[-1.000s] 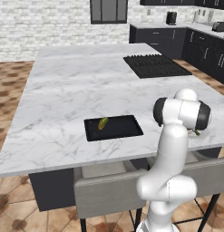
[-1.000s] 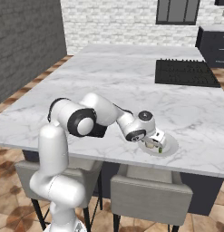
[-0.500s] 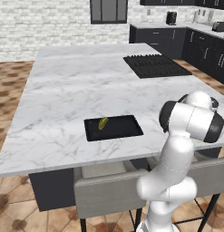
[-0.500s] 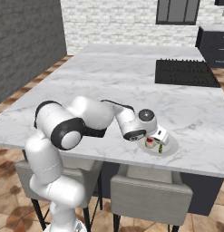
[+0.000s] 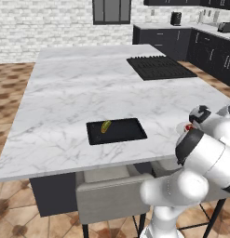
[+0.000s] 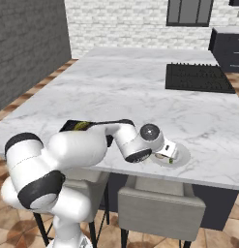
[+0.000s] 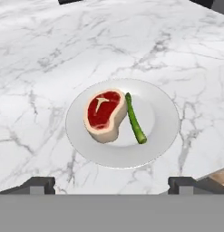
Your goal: Create a steak meal by picking up the steak and asparagus from the tray and placing them on the plate. Leave the tacos on the tray.
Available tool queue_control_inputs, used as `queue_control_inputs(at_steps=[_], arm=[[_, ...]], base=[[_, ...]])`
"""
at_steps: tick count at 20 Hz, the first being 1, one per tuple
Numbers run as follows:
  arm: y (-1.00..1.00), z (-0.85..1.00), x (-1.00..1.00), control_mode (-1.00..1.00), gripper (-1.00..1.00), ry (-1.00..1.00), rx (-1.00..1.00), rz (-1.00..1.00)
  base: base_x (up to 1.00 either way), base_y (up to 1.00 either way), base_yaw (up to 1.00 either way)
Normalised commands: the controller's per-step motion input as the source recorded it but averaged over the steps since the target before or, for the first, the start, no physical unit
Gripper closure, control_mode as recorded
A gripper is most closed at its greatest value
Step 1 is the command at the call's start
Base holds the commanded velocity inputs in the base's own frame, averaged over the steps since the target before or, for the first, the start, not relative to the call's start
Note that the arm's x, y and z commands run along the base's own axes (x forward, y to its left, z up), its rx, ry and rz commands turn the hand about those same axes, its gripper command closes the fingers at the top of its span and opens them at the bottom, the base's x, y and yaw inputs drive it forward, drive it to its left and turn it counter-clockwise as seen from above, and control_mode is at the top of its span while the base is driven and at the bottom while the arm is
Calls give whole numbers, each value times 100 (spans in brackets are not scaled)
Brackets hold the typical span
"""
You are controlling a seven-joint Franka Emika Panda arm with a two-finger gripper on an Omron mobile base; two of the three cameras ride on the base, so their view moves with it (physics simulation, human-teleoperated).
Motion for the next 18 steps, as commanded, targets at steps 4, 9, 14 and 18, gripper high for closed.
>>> queue_control_inputs(at_steps=[4, 9, 14, 18], arm=[[32, 75, -48, -100, -100, -11, -5, 10], [35, 68, -46, -100, -100, -5, -6, 9], [38, 64, -50, -100, -100, -1, -9, 7], [43, 57, -31, -100, -100, 0, -9, 5]], base=[[0, 0, 0], [0, 0, 0], [0, 0, 0], [0, 0, 0]])
